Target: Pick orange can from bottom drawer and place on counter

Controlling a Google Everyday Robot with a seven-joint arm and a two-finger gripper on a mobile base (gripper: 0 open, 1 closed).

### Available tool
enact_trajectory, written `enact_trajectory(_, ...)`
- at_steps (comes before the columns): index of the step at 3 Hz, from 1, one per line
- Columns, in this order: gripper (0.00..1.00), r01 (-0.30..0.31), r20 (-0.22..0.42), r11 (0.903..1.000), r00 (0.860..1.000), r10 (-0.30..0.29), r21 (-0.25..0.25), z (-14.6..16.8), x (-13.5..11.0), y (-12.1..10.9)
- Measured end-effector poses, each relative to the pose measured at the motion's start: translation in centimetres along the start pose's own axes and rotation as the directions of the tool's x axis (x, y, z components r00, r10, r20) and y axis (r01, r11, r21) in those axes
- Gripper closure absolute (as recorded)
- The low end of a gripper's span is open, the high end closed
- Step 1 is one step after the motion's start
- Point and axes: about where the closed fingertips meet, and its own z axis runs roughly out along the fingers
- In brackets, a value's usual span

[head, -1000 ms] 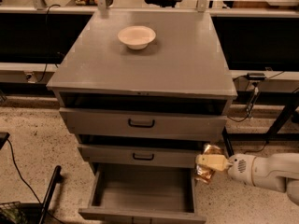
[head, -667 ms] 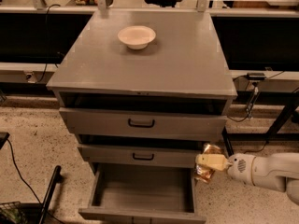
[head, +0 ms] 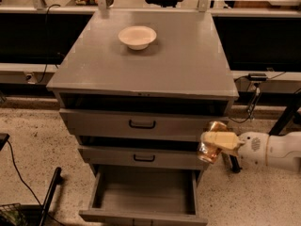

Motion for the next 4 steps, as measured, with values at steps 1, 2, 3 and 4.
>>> enact_trajectory(1,1.0,0.06,-0.02,0.9972,0.998,-0.06,0.044,-2.5,5.1,-5.5)
enact_trajectory(2,1.0,0.1,0.003,0.9936,0.995,-0.101,0.052,-4.3,10.8,-10.5)
enact_trajectory(3,1.0,0.066,0.068,0.9972,0.995,-0.068,0.036,-4.1,15.3,-12.2)
enact_trajectory(4,1.0,0.009,0.077,0.9997,0.997,-0.008,-0.024,-2.6,20.8,-13.1)
